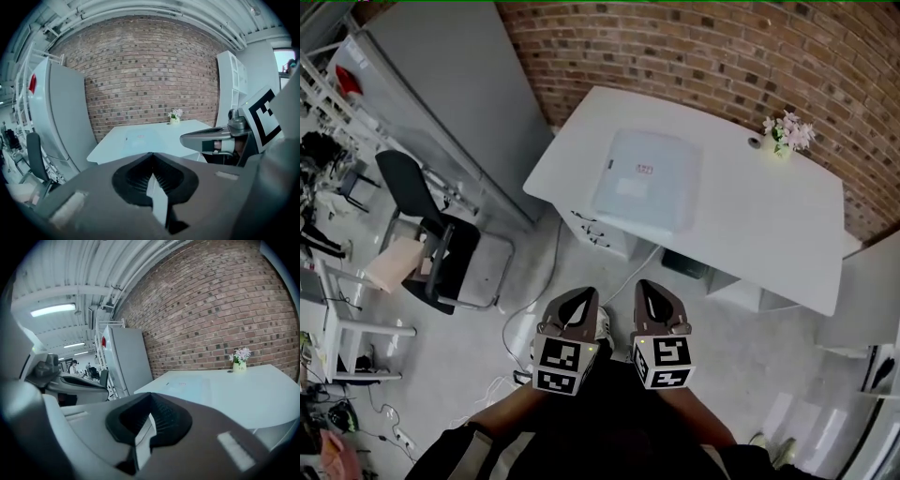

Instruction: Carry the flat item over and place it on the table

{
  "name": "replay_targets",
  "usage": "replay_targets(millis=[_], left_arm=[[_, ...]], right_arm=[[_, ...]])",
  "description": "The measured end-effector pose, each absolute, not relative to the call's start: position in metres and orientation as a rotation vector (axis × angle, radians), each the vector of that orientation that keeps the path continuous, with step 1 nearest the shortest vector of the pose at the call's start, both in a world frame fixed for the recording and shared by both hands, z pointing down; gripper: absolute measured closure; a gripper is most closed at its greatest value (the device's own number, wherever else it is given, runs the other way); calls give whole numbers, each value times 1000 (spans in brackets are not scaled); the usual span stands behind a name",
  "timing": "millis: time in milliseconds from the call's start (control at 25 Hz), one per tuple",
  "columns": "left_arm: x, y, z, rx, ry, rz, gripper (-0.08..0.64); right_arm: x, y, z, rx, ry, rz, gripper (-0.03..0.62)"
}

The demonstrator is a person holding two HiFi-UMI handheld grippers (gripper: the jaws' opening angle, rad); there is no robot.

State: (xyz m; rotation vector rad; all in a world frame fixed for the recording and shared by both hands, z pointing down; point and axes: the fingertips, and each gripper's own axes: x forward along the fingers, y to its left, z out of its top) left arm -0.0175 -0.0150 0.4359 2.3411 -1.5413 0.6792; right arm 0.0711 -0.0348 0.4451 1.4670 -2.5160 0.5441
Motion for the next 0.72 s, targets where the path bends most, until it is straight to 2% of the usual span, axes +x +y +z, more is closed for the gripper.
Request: replay_targets(millis=[280, 720], left_arm=[[-42, -2, 430, 2352, -1573, 699, 557], [-84, 9, 421, 2496, -1482, 567, 557]], right_arm=[[51, -28, 435, 1512, -2546, 508, 591], [5, 4, 411, 1628, -2457, 369, 591]])
